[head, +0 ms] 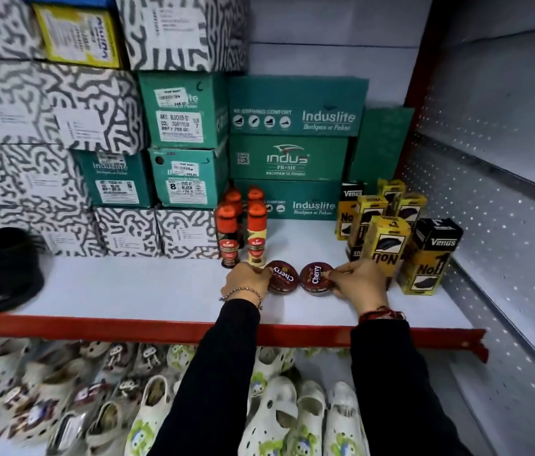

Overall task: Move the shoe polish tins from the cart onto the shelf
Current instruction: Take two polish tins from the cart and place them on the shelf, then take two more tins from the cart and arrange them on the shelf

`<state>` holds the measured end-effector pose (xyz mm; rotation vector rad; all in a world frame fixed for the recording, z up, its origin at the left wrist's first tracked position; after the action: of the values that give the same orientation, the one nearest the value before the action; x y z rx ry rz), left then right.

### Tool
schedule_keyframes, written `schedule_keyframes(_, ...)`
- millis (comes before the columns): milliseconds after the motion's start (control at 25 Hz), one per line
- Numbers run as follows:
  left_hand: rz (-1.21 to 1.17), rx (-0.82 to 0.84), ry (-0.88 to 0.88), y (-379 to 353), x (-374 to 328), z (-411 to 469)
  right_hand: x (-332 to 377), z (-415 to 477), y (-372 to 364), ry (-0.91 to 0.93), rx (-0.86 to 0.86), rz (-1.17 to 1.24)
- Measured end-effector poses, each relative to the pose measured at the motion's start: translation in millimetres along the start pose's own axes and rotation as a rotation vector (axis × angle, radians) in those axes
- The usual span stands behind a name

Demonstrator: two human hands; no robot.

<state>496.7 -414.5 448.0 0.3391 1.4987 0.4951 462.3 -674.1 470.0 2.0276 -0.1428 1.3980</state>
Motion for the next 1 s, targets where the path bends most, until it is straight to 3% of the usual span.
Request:
schedule_keyframes(200,0.440,-0.062,-0.027,7.1,-12.4,0.7,20.5,-15.9,7.6,0.110,-0.172,-0.319)
schedule_keyframes(360,0.542,-0.156,-0.108,15.8,-18.2,-3.2,31.1,-29.2,6.9,0.204,-0.237,-0.325)
schedule_keyframes(520,0.553,-0.303,-0.204,45.2,-39.2,-25.2,63.4,-53.3,-6.7,0.491,-0.145,-0.248)
schedule_keyframes(800,0.591,-0.534,-0.387,119.5,-56.2,-77.7,115.2,-135.1,-60.3,0.925,-0.031,-0.422)
schedule_keyframes(1000,0.736,-0.704,-0.265,192.3,-23.1,-143.4,129.0,-215.7,-124.5,1.103,0.173,-0.374)
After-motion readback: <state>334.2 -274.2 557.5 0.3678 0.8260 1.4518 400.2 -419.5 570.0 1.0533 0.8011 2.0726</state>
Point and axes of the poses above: each hand's wrist, its own z-axis towards the middle knuckle, its own y-axis out of the back of the hand, x = y × z, the point moved 10 cm from there along z, towards the middle knuckle, and after that the axes turned 13 degrees about -y, right-handed, at the moved point
